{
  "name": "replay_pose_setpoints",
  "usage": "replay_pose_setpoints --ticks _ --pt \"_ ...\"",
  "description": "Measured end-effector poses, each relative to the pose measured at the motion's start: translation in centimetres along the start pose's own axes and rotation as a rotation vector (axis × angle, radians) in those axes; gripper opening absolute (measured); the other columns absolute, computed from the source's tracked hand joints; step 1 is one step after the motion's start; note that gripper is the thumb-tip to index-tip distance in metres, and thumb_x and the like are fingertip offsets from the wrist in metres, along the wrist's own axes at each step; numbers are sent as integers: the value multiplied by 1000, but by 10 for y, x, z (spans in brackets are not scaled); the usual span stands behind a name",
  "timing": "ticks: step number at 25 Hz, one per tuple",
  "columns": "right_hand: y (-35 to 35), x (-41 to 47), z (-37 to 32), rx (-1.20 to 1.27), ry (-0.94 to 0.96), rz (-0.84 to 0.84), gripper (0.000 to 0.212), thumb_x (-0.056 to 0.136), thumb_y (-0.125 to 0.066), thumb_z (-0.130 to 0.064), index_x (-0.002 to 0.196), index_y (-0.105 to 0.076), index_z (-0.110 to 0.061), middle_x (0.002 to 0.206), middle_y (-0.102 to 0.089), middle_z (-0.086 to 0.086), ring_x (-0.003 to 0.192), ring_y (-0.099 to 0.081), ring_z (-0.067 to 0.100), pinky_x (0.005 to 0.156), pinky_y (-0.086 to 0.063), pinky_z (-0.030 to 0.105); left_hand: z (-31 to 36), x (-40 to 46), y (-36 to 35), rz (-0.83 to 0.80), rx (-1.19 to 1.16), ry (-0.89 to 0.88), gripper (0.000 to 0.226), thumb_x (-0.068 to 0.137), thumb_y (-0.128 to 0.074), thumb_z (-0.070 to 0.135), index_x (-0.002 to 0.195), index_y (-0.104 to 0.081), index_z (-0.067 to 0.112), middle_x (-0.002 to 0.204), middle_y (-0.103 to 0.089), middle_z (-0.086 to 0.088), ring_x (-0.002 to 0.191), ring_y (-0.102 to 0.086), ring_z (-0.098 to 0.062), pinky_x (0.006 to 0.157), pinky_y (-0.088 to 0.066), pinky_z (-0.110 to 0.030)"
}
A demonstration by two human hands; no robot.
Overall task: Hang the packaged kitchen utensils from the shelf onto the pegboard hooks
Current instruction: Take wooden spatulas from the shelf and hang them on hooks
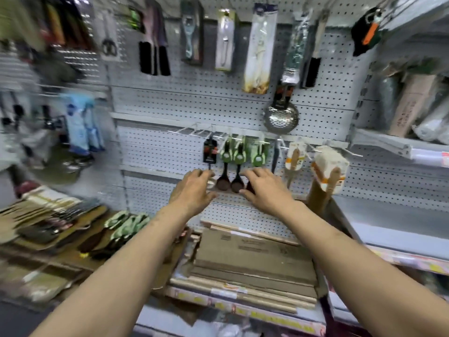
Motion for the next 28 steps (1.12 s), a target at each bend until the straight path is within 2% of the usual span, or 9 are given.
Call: replay_pose_setpoints --ticks 3,8,15,22,28 --pt "-16 38 -78 22 65 -8 55 98 -52 -49 146 -37 -27 147 -43 5 136 -37 28 107 -40 45 -78 -15 32 38 24 46 51 90 -62 40 135 -42 26 135 -47 -4 125 -44 -25 95 -45 -40" --pt "-35 118 -246 96 154 24 55 97 -55 -46 146 -39 -26 148 -44 5 137 -38 27 108 -39 43 -247 -39 107 68 70 133 52 86 -66 41 131 -45 25 129 -50 -5 122 -48 -28 96 -46 -46" --pt "-64 230 -460 172 249 20 56 96 -57 -46 145 -41 -25 146 -46 5 137 -39 27 105 -42 45 -458 -66 218 97 238 196 52 85 -67 40 129 -48 20 120 -56 -10 113 -54 -34 92 -46 -41" --pt "-126 363 -609 192 362 -3 53 96 -56 -45 142 -42 -24 141 -47 6 133 -41 30 103 -43 43 -640 -52 256 115 220 301 49 83 -70 34 126 -51 19 119 -56 -13 110 -55 -37 89 -49 -45" --pt "-204 505 -722 296 431 -40 55 94 -61 -41 142 -45 -18 141 -48 10 133 -41 32 108 -39 45 -806 6 270 55 266 386 46 84 -67 37 124 -50 22 123 -55 -10 112 -53 -33 89 -49 -47"
Point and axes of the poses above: each hand's wrist, its own x-axis towards the middle knuckle, its own y-axis out of the back of the hand, z = x × y, the point moved 2 cm from there along x, towards the middle knuckle
